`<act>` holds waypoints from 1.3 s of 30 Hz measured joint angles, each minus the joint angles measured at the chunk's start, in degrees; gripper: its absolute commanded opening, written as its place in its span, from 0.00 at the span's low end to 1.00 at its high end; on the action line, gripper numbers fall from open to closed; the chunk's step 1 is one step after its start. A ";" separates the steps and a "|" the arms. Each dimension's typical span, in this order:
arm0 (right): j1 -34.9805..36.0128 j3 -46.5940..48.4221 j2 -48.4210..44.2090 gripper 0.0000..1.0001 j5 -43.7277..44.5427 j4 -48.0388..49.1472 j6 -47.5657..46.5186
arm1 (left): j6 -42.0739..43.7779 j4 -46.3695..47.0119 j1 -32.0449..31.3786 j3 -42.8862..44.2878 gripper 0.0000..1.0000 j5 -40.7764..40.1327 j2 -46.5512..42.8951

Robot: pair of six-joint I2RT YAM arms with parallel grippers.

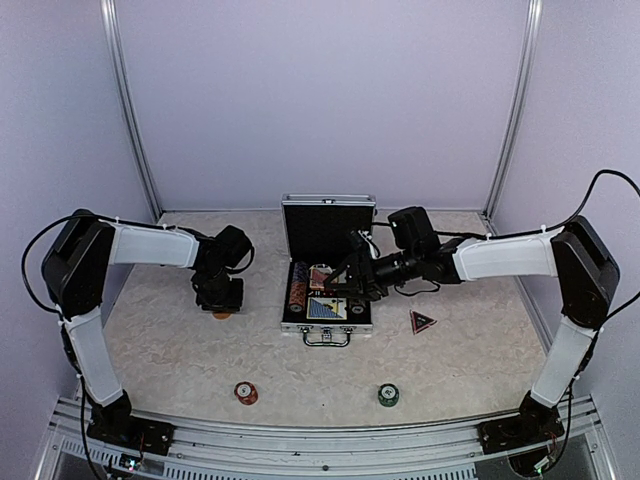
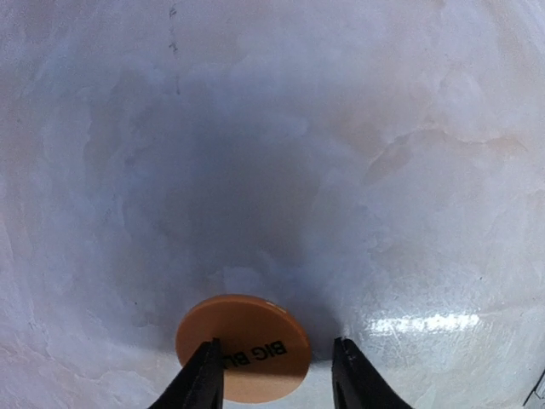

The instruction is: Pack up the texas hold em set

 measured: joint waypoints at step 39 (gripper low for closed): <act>0.59 0.83 0.00 0.69 0.48 -0.02 -0.07 | 1.73 -5.75 4.74 0.13 0.76 5.84 -0.94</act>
